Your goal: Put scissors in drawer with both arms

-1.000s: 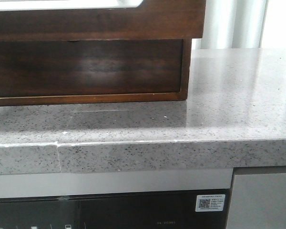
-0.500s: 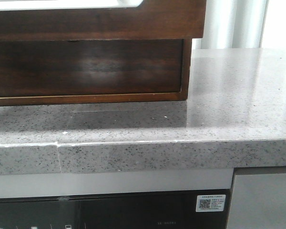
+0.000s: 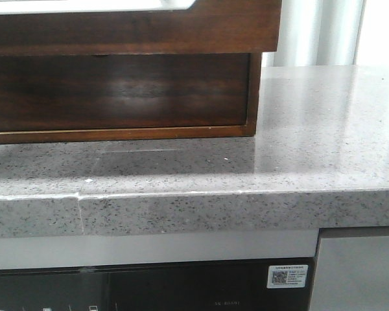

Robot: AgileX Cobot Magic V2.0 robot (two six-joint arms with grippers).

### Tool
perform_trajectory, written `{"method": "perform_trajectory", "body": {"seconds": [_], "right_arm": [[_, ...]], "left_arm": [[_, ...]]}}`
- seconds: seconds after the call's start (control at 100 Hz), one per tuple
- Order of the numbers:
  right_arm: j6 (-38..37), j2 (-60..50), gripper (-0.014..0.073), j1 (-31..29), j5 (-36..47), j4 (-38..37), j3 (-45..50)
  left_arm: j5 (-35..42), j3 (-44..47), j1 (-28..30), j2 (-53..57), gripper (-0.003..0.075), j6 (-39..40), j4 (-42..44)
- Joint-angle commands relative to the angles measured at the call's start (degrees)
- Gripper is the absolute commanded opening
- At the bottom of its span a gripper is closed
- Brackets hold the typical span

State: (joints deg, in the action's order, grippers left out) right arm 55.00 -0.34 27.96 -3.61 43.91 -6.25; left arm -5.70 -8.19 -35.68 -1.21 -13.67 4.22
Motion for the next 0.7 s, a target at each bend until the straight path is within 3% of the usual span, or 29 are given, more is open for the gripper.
{"method": "perform_trajectory", "body": {"seconds": [0.0,0.09,0.17,0.32,0.39,0.56,0.69], "right_arm": [[0.2,0.5,-0.0106,-0.1,3.0,0.4,-1.5],[0.2,0.5,-0.0106,-0.1,3.0,0.4,-1.5],[0.2,0.5,-0.0106,-0.1,3.0,0.4,-1.5],[0.2,0.5,-0.0106,-0.1,3.0,0.4,-1.5],[0.2,0.5,-0.0106,-0.1,3.0,0.4,-1.5],[0.2,0.5,-0.0106,-0.1,3.0,0.4,-1.5],[0.2,0.5,-0.0106,-0.1,3.0,0.4,-1.5]], "left_arm": [[4.8,-0.3,2.1,-0.8,0.0004,0.5,-3.6],[5.1,1.4,7.9,-0.8,0.0004,0.5,-10.0],[6.6,2.8,13.4,-0.7,0.0004,1.1,-10.3],[6.6,5.0,21.1,2.5,0.0004,18.8,-5.8],[6.8,6.3,24.7,3.5,0.0004,23.0,-3.0],[8.1,9.3,32.4,3.5,0.0004,23.3,-2.4],[2.9,9.3,33.9,3.5,0.0004,23.3,-2.5]]}}
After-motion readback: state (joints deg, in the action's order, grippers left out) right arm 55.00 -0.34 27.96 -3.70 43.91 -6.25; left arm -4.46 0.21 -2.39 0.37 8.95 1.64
